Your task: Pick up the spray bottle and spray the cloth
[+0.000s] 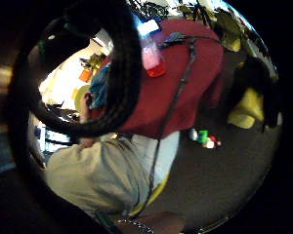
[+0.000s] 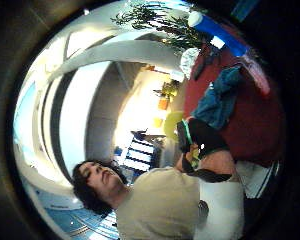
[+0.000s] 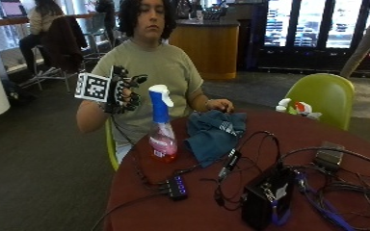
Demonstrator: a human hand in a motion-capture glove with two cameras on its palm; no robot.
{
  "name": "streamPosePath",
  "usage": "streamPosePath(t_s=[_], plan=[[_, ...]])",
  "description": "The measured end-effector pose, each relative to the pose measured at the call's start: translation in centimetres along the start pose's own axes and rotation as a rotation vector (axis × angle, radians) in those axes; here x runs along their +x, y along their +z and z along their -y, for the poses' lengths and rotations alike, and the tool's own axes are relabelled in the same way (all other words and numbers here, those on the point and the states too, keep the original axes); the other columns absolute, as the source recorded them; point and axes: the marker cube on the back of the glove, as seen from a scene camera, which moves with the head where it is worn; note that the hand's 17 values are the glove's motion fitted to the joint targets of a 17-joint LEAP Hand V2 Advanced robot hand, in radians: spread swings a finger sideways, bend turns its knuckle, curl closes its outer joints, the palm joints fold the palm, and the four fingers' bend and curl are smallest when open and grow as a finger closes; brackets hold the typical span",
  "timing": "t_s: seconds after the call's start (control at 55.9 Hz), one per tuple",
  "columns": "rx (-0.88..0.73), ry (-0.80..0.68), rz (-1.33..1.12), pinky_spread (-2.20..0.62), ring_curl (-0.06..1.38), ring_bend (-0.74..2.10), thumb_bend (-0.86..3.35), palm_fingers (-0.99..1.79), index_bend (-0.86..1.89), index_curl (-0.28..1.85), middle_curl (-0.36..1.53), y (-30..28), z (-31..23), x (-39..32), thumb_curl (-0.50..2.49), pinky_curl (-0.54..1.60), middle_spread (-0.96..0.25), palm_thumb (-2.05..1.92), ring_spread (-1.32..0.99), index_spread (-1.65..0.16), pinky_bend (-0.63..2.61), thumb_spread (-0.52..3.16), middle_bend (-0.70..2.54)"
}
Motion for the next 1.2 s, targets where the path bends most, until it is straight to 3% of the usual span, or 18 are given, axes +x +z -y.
streamPosePath(t_s=[0.107,0.179,0.286,0.411,0.608,0.697,0.822,1.019,1.198], plan=[[0.035,0.016,0.052,0.21,0.3,0.57,0.03,0.38,0.13,0.15,0.29,0.8,1.8,1.1,0.37,0.34,0.08,0.77,0.02,-0.34,0.57,1.06,0.2],[0.143,0.038,0.071,0.2,0.3,0.56,0.02,0.4,0.14,0.17,0.3,1.1,3.8,1.7,0.38,0.34,0.08,0.79,0.02,-0.33,0.54,1.06,0.21],[0.131,-0.014,0.127,0.2,0.31,0.55,0.01,0.53,0.15,0.19,0.32,1.6,4.8,2.9,0.4,0.32,0.07,0.83,0.01,-0.32,0.47,1.06,0.25],[0.285,0.024,0.284,0.08,0.32,0.58,0.01,0.94,0.15,0.23,0.38,2.3,7.2,4.4,0.44,0.3,0.0,0.88,-0.04,-0.27,0.4,1.07,0.37],[0.532,0.077,0.412,-0.16,0.45,0.73,0.03,1.44,0.27,0.34,0.48,3.5,10.2,6.1,0.5,0.44,-0.11,0.95,-0.14,-0.26,0.65,1.16,0.47],[0.465,-0.007,0.39,-0.18,0.49,0.81,0.04,1.46,0.43,0.42,0.54,4.1,9.5,6.7,0.53,0.5,-0.15,0.94,-0.17,-0.26,0.77,1.22,0.57],[0.607,0.034,0.364,-0.18,0.56,0.91,0.03,1.38,0.62,0.52,0.63,4.3,11.7,6.3,0.58,0.57,-0.18,0.93,-0.19,-0.27,0.87,1.23,0.72],[0.427,-0.009,0.215,-0.18,0.63,1.02,0.01,1.2,0.67,0.61,0.73,3.7,8.5,5.0,0.65,0.65,-0.2,0.9,-0.2,-0.25,0.99,1.24,0.82],[0.181,-0.071,-0.157,-0.21,0.6,0.93,-0.02,1.1,0.49,0.6,0.7,2.2,5.0,2.8,0.67,0.61,-0.16,0.85,-0.16,-0.23,0.86,1.27,0.71]])
